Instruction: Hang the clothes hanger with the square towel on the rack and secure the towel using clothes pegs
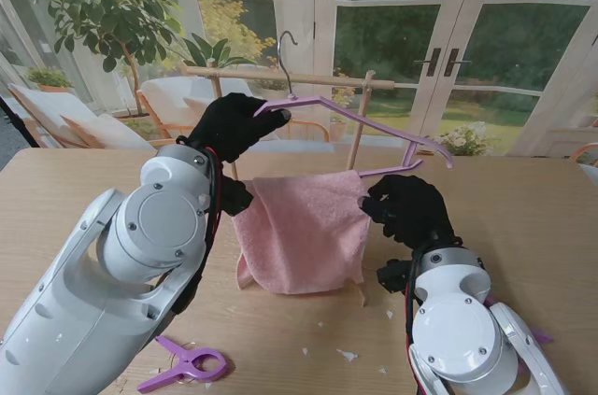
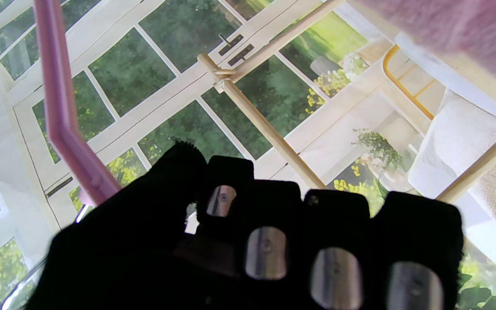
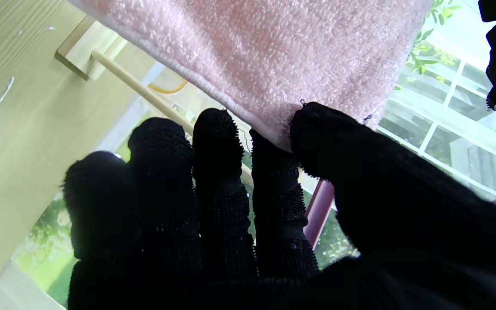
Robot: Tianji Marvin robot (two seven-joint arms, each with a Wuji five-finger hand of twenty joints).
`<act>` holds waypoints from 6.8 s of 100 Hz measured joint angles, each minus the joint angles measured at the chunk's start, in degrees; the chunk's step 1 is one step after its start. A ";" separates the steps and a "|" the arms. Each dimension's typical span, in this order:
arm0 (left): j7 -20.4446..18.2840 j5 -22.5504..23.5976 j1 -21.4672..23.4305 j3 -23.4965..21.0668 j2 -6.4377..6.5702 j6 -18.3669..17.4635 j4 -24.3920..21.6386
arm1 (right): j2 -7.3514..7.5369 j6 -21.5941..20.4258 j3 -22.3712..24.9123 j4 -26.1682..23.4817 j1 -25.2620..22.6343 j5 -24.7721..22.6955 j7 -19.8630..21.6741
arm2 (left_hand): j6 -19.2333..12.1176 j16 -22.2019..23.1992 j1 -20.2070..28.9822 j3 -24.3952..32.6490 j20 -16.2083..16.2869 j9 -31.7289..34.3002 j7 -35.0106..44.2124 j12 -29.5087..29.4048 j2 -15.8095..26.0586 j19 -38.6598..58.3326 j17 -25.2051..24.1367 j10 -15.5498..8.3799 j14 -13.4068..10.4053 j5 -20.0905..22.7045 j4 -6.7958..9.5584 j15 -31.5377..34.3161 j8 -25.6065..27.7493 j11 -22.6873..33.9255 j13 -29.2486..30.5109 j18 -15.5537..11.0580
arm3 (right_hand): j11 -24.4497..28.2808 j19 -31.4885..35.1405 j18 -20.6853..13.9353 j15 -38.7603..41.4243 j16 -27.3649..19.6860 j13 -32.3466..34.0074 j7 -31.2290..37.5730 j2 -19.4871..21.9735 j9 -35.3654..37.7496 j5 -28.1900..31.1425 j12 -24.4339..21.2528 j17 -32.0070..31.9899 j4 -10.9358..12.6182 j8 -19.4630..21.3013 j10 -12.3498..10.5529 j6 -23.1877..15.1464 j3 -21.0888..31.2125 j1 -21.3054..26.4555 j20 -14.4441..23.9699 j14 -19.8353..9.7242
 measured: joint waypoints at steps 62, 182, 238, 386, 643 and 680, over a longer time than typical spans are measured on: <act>-1.31 1.74 -2.36 1.96 0.66 4.66 1.74 | 0.96 0.72 -4.23 -1.59 -0.05 -6.28 -0.67 | -0.56 0.00 0.10 -1.40 -0.76 -0.54 0.16 -0.02 0.73 0.02 0.53 -1.01 -1.84 -1.34 0.00 0.00 0.00 0.00 0.00 -2.26 | -9.80 2.68 0.09 -4.86 -6.18 14.19 2.58 -6.81 11.74 5.68 -9.84 17.04 -0.17 -14.52 -0.57 3.50 2.38 1.66 -0.04 -2.73; 1.09 -5.11 -1.77 0.29 -0.65 2.31 2.09 | 1.16 -21.17 -2.36 15.33 -5.79 -22.15 -19.51 | -0.57 0.00 1.57 -3.07 -0.76 -0.59 0.23 -0.07 1.37 0.03 0.55 -1.18 -2.07 -1.92 0.00 0.00 0.00 0.00 0.00 -2.32 | -3.92 -5.49 -5.30 -8.90 -0.77 -15.65 -30.75 8.12 -24.50 -16.71 1.50 -10.57 2.88 4.98 -5.55 -9.02 -4.10 -10.41 -0.05 -2.37; 3.45 -9.16 3.57 -2.78 -1.00 -10.81 1.15 | -2.05 -24.99 -9.00 24.51 -0.73 -15.18 -31.99 | -0.58 0.06 -2.02 5.00 -0.01 -0.57 0.23 -0.16 -2.20 0.04 0.56 -1.18 -1.92 -0.56 0.00 0.19 0.03 0.52 0.00 -0.57 | 1.36 -6.87 -8.82 -6.54 0.75 -18.50 -30.82 5.69 -28.90 -20.65 3.97 -12.00 2.88 4.99 -7.71 -14.03 -1.66 -10.49 -0.05 -5.11; 0.84 -2.95 5.25 -1.87 0.73 -15.95 2.38 | -6.27 -23.90 -11.73 30.74 3.73 -10.70 -41.30 | -0.79 0.63 -3.04 7.58 0.12 -0.31 0.23 -0.57 -3.61 0.05 0.56 -1.15 -1.90 0.22 0.73 0.50 0.08 0.99 0.06 0.00 | 6.72 -6.86 -9.66 -2.17 1.83 -18.43 -19.56 4.31 -30.36 -18.95 5.83 -12.25 1.40 7.25 -8.82 -8.08 8.52 -0.26 -0.05 -5.95; 2.80 -8.22 3.88 -4.20 -0.74 -8.65 2.26 | -5.06 -20.54 -5.02 25.15 -2.81 -13.36 -37.87 | -1.01 0.67 -2.57 6.33 0.15 -0.13 0.23 -0.80 -2.83 0.20 0.56 -1.14 -1.83 0.76 1.69 0.52 0.15 1.14 0.32 0.70 | 7.21 -2.92 -7.28 0.93 2.32 -14.17 -15.79 7.82 -25.53 -14.87 8.07 -10.87 0.28 7.90 -3.17 -0.90 -1.66 -6.83 -0.05 -4.46; 1.16 -4.24 3.71 -4.15 0.24 -10.21 2.08 | -1.81 -22.84 -1.84 20.98 -9.24 -26.75 -36.99 | -1.01 0.69 -2.58 5.85 0.15 -0.12 0.24 -0.80 -2.80 0.23 0.56 -1.13 -1.81 0.76 1.93 0.53 0.43 1.21 0.37 0.72 | -2.17 -10.68 -6.17 -7.68 2.19 -25.51 -31.71 7.81 -34.05 -22.37 4.23 -21.54 1.81 7.09 -3.30 -3.83 -5.32 -9.82 -0.05 -2.91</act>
